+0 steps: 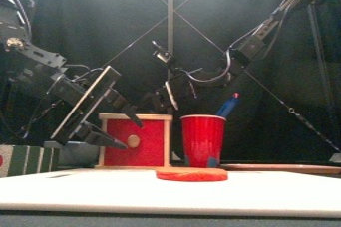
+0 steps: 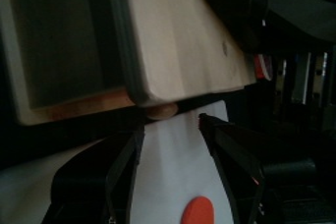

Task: Get the cutter from the drawer then cut the dough then place the extra dough in the bowl
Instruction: Open the drawer

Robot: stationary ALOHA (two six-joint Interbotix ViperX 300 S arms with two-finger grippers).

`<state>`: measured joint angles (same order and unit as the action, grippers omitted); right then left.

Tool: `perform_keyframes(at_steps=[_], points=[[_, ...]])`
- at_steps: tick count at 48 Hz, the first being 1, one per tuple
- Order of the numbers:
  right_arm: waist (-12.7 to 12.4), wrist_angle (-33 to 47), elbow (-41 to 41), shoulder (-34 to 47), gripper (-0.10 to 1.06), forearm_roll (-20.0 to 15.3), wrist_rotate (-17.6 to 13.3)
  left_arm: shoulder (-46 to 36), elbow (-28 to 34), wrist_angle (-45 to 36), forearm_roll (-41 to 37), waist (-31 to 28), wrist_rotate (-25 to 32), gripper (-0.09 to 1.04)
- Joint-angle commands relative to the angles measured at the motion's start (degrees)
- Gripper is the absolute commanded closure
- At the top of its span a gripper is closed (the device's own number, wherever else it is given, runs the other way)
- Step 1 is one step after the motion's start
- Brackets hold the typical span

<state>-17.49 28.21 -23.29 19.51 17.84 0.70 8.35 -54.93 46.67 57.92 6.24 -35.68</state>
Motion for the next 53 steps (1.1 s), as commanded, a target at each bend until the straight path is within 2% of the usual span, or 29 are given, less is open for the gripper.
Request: perform_keyframes(at_steps=[1, 20, 28, 31, 53], points=[[0.44, 0.0, 0.88, -1.14, 0.94, -0.09, -0.09, 0.79, 2.02, 0.18, -1.93, -0.88, 0.09, 0.09], [0.97, 0.0, 0.79, -0.79, 0.94, -0.18, -0.09, 1.85, 2.2, 0.53, -2.72, -1.85, 2.11, 0.12], [1.05, 0.09, 0.53, -0.79, 0.94, -0.18, -0.18, 1.67, 2.46, 0.35, -2.72, -1.85, 3.16, 0.23], [1.05, 0.0, 0.44, -0.79, 0.94, -0.18, -0.18, 1.49, 2.46, 0.0, -2.72, -1.85, 3.34, 0.24], [0.62, 0.09, 0.88, -0.79, 0.94, 0.0, -0.18, -2.99, 0.62, -8.96, -3.34, 1.67, 3.16, 0.25]])
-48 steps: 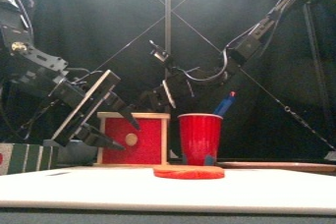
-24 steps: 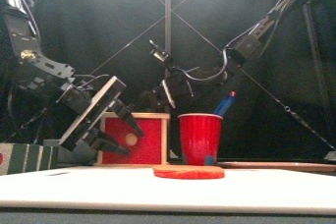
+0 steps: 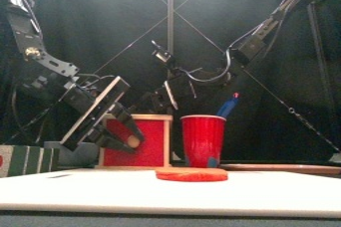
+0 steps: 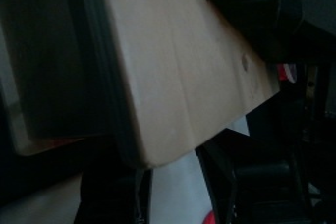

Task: Get the cutter from the drawer then cut the dough then place the extra dough in the bowl
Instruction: Open the drawer

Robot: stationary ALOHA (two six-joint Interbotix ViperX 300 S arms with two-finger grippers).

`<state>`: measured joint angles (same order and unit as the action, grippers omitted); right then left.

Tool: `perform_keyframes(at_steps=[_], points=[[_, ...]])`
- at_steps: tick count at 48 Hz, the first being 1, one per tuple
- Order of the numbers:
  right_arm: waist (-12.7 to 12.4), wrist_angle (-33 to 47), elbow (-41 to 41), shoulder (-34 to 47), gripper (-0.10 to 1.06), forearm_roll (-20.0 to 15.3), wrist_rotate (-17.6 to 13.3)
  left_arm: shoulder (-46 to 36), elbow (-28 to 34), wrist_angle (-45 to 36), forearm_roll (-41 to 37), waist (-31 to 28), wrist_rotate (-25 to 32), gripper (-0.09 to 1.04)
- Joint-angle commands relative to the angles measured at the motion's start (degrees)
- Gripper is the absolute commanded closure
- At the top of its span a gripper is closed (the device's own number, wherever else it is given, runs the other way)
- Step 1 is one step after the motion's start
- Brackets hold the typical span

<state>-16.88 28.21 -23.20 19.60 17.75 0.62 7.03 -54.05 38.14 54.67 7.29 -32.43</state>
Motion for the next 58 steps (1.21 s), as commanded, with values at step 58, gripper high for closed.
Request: perform_keyframes(at_steps=[58], points=[[-0.35, 0.0, 0.35, -0.88, 0.94, 0.0, -0.09, -0.79, 1.14, -4.04, 2.2, 7.29, -0.09, 0.19]])
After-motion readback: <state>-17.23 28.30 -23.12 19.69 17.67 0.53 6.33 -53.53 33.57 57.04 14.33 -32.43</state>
